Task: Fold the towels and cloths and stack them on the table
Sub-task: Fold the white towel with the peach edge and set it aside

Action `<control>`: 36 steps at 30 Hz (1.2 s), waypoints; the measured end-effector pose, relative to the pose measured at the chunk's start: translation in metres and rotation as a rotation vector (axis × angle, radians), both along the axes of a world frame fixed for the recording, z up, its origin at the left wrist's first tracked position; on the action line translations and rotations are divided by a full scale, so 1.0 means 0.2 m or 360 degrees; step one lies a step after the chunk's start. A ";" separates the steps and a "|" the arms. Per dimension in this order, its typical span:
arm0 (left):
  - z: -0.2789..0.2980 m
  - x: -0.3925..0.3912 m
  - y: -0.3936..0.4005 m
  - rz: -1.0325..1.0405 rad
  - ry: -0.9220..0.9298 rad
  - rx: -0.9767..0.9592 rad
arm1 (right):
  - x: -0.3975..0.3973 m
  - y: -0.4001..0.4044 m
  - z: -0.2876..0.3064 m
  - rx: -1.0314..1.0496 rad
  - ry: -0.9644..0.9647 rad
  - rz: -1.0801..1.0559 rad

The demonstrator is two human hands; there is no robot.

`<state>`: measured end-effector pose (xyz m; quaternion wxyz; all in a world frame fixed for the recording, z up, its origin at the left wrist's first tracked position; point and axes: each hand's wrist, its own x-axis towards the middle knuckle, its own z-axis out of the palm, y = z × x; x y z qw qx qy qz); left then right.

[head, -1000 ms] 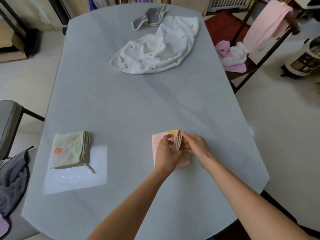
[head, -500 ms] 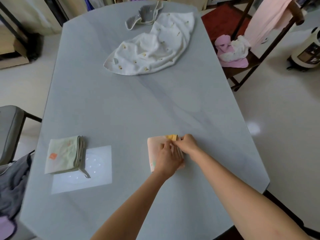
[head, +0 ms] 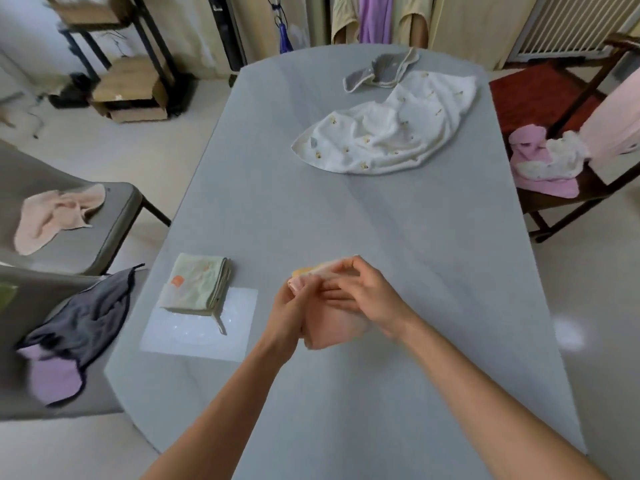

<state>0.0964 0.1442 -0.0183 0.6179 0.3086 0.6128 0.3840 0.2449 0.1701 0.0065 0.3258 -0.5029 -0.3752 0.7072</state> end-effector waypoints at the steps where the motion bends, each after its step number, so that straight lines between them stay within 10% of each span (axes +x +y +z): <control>1: 0.02 -0.04 -0.01 0.0032 -0.0007 0.0012 | -0.03 0.01 0.02 0.0155 -0.0125 0.0064; 7: 0.12 -0.30 -0.06 0.0021 0.0064 0.0236 | -0.12 0.09 0.12 0.1172 -0.0955 0.0297; 23: 0.15 -1.05 -0.11 -0.0247 0.0268 0.0526 | -0.75 0.02 0.18 0.0498 -0.0802 0.0775; 36: 0.24 -1.50 -0.02 -0.0308 0.0358 0.0624 | -1.17 -0.03 0.24 0.0777 -0.0997 0.0778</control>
